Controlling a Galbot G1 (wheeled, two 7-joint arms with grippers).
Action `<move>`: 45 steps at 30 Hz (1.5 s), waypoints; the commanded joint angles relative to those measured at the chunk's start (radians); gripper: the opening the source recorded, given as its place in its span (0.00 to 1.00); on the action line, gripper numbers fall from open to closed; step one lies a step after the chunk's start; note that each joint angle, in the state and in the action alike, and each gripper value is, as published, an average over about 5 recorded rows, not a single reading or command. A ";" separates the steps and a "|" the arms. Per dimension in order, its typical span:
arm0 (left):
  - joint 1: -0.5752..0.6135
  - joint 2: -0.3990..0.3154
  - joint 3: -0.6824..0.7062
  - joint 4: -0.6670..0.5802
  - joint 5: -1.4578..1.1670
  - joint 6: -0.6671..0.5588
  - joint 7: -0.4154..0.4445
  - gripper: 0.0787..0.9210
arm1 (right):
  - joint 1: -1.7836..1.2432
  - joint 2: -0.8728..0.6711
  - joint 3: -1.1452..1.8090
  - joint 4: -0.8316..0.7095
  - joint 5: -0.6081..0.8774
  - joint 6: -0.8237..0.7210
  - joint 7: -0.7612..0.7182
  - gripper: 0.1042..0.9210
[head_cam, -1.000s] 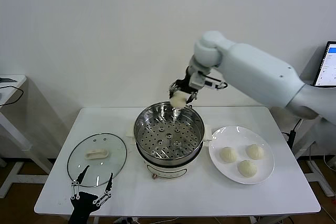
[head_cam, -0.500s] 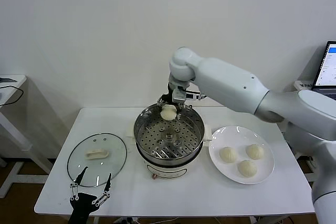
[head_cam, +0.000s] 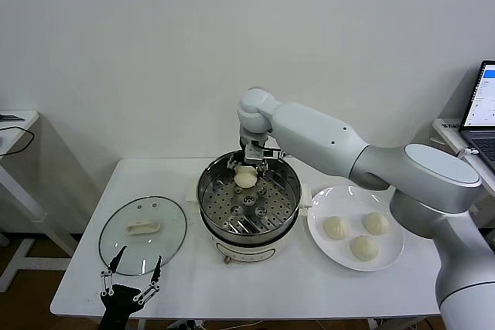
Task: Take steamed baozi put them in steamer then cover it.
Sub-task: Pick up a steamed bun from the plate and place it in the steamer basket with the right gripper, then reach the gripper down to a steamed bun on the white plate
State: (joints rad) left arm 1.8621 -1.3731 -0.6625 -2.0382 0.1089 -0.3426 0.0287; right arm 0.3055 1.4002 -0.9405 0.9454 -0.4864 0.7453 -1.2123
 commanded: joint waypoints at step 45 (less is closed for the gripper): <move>-0.004 0.002 0.001 0.014 0.045 -0.022 -0.015 0.88 | -0.057 -0.740 -0.283 0.326 0.715 -0.918 0.164 0.88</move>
State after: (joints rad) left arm 1.8559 -1.3702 -0.6603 -2.0259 0.1507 -0.3621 0.0143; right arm 0.3617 0.7015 -1.2160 1.2662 0.2401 -0.0962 -1.1312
